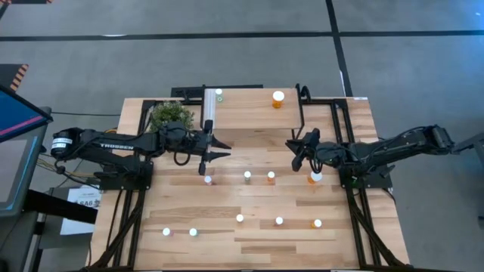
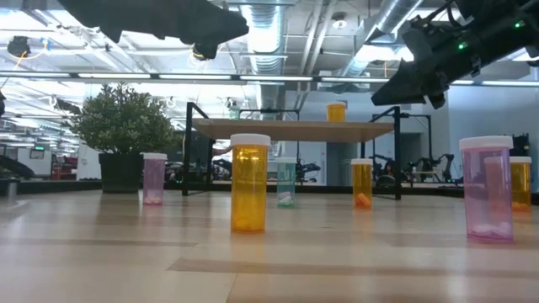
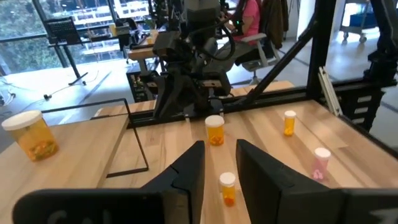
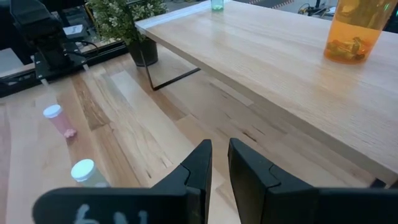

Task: Pick and place medicine bottles onto shelf by color
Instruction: Put the top pink small pill bottle on the shelf

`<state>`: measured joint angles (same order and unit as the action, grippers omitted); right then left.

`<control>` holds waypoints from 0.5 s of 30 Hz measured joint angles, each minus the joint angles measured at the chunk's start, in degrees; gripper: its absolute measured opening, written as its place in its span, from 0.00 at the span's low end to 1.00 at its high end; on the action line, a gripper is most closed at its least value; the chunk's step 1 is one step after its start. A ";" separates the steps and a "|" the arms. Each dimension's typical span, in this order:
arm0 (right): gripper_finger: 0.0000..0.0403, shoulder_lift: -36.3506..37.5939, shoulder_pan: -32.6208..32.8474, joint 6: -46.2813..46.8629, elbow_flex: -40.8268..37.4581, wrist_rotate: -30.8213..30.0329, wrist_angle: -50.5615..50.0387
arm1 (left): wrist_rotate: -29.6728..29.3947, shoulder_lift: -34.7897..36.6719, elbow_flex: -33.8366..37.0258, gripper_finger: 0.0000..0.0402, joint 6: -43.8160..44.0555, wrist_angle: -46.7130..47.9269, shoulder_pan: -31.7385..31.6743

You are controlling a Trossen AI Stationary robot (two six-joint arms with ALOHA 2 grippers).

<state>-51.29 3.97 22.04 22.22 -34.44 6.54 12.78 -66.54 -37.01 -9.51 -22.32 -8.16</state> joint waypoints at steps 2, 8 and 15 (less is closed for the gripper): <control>0.19 0.00 0.00 0.00 0.00 0.02 -0.25 | -0.02 0.00 0.00 0.21 -1.39 0.64 0.00; 0.19 -0.02 0.00 0.00 0.00 0.04 -0.23 | -0.02 0.02 0.00 0.21 -3.66 1.43 0.00; 0.19 -0.02 0.00 0.00 0.00 0.09 -0.23 | -0.02 0.02 0.00 0.21 -3.79 1.91 0.00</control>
<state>-51.31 3.97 22.04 22.22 -34.35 6.31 12.75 -66.52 -37.01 -13.30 -20.40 -8.16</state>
